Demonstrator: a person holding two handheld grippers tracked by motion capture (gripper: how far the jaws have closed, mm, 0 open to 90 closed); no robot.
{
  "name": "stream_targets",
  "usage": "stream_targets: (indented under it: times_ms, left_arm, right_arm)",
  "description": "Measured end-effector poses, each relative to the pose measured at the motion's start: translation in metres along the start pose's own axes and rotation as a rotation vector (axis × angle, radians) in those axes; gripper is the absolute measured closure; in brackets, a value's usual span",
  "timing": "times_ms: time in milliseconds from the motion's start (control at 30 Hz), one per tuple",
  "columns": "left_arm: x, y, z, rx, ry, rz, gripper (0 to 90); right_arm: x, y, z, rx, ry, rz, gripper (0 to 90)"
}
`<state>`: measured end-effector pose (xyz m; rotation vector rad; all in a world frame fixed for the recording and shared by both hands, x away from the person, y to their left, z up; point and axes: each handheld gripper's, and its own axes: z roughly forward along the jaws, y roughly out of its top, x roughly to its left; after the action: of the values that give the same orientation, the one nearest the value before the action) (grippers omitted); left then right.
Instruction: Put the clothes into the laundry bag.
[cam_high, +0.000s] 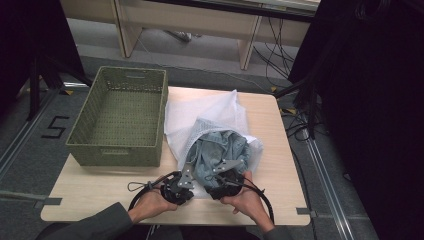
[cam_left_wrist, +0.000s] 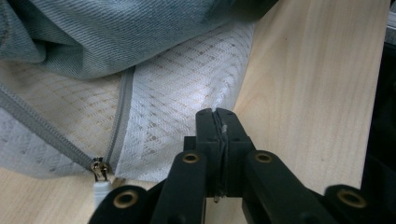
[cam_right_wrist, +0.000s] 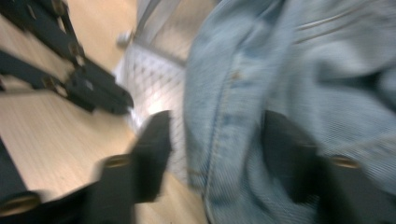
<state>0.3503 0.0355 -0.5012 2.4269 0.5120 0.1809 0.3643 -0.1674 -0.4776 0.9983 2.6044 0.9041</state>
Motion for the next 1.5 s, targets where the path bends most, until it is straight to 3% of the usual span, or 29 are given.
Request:
stream_targets:
  times_ms: [33,67,100,133,167,200,233,333,367,400,433,600,700,767,800,867,900,1000,1033,1100,1133,1200,1267,1367,1400,1467,1500]
  left_arm:
    - [0.0,0.0,0.0,0.004,-0.001,0.005,88.1]
    - [-0.001,0.0,-0.001,0.01,-0.005,-0.002,88.3]
    - [-0.001,-0.001,-0.001,0.005,-0.002,0.018,88.4]
    - [0.0,-0.001,-0.001,0.016,-0.015,0.011,88.4]
    - [0.001,-0.001,-0.002,0.012,-0.017,0.029,88.4]
    - [0.002,-0.001,-0.003,0.018,0.008,0.04,88.6]
    - [0.001,-0.002,-0.003,0.02,0.008,0.035,88.6]
    - [0.0,-0.002,-0.002,0.018,-0.014,0.033,88.7]
    - [0.002,-0.002,-0.002,0.011,-0.017,0.035,88.7]
    - [0.001,-0.003,-0.001,0.0,-0.025,-0.007,88.7]
    - [0.001,-0.003,-0.001,-0.004,-0.017,0.014,88.6]
    - [0.0,-0.003,-0.003,0.002,-0.014,0.027,88.6]
    - [0.001,-0.004,-0.004,0.025,-0.027,0.026,88.5]
    - [0.002,-0.004,-0.004,0.007,-0.029,0.008,88.3]
    - [0.002,-0.004,-0.005,0.022,-0.036,0.002,88.3]
    - [0.004,-0.005,-0.006,0.029,-0.041,0.005,88.1]
    - [0.007,-0.005,-0.007,0.036,-0.041,0.025,88.1]
    - [0.011,-0.008,-0.009,0.034,-0.056,-0.019,88.0]
    - [0.013,-0.009,-0.011,0.051,-0.057,-0.012,88.0]
    - [0.015,-0.011,-0.013,0.06,-0.058,-0.024,87.9]
    - [0.016,-0.011,-0.014,0.063,-0.056,-0.015,87.4]
    - [0.016,-0.013,-0.016,0.071,-0.058,-0.029,85.4]
    - [0.016,-0.012,-0.018,0.065,-0.058,-0.012,82.4]
    - [0.013,-0.001,-0.016,0.001,-0.043,0.014,68.1]
    - [0.01,0.003,-0.013,-0.018,-0.043,-0.002,64.6]
    - [0.006,0.008,-0.006,-0.006,-0.04,0.019,57.1]
    - [0.005,0.01,-0.002,0.011,-0.038,0.016,54.7]
  right_arm:
    - [0.003,0.001,0.005,0.021,-0.016,-0.023,60.8]
    - [0.003,0.002,0.011,0.043,-0.045,-0.09,67.8]
    - [0.008,0.007,0.016,0.091,-0.031,-0.077,73.9]
    - [0.008,0.012,0.022,0.085,-0.039,-0.103,79.3]
    - [0.01,0.019,0.026,0.076,-0.038,-0.079,81.8]
    - [0.009,0.029,0.029,0.06,-0.045,-0.042,82.7]
    - [0.007,0.035,0.035,0.024,-0.073,-0.064,82.9]
    - [0.004,0.052,0.045,0.018,-0.1,-0.013,83.0]
    - [0.002,0.057,0.052,-0.009,-0.116,0.025,83.0]
    - [-0.001,0.062,0.056,0.003,-0.115,0.04,82.9]
    - [-0.004,0.068,0.06,-0.003,-0.128,0.056,82.8]
    - [-0.027,0.09,0.072,-0.05,-0.256,0.047,81.4]
    - [-0.038,0.091,0.077,-0.045,-0.186,0.088,72.9]
    - [-0.04,0.09,0.071,-0.049,-0.143,0.158,62.2]
    - [-0.039,0.089,0.066,-0.055,-0.127,0.176,57.5]
    - [-0.038,0.085,0.057,-0.073,-0.073,0.148,49.3]
    - [-0.037,0.083,0.047,-0.055,-0.053,0.141,46.4]
    - [-0.03,0.068,0.024,-0.085,-0.02,0.115,43.5]
    - [-0.026,0.059,0.019,-0.128,-0.014,0.117,43.0]
    - [-0.025,0.052,0.003,-0.077,-0.014,0.09,42.0]
    - [-0.026,0.047,-0.001,-0.107,-0.029,0.073,41.9]
    - [-0.028,0.037,-0.016,-0.089,-0.013,0.064,41.8]
    - [-0.026,0.026,-0.021,-0.111,-0.023,0.067,41.5]
    - [-0.025,0.017,-0.025,-0.093,-0.009,0.063,40.9]
    - [-0.025,0.015,-0.026,-0.069,-0.002,0.058,40.8]
    - [-0.025,0.014,-0.02,-0.101,-0.01,0.065,40.7]
    - [-0.026,0.015,-0.022,-0.065,0.0,0.055,40.7]
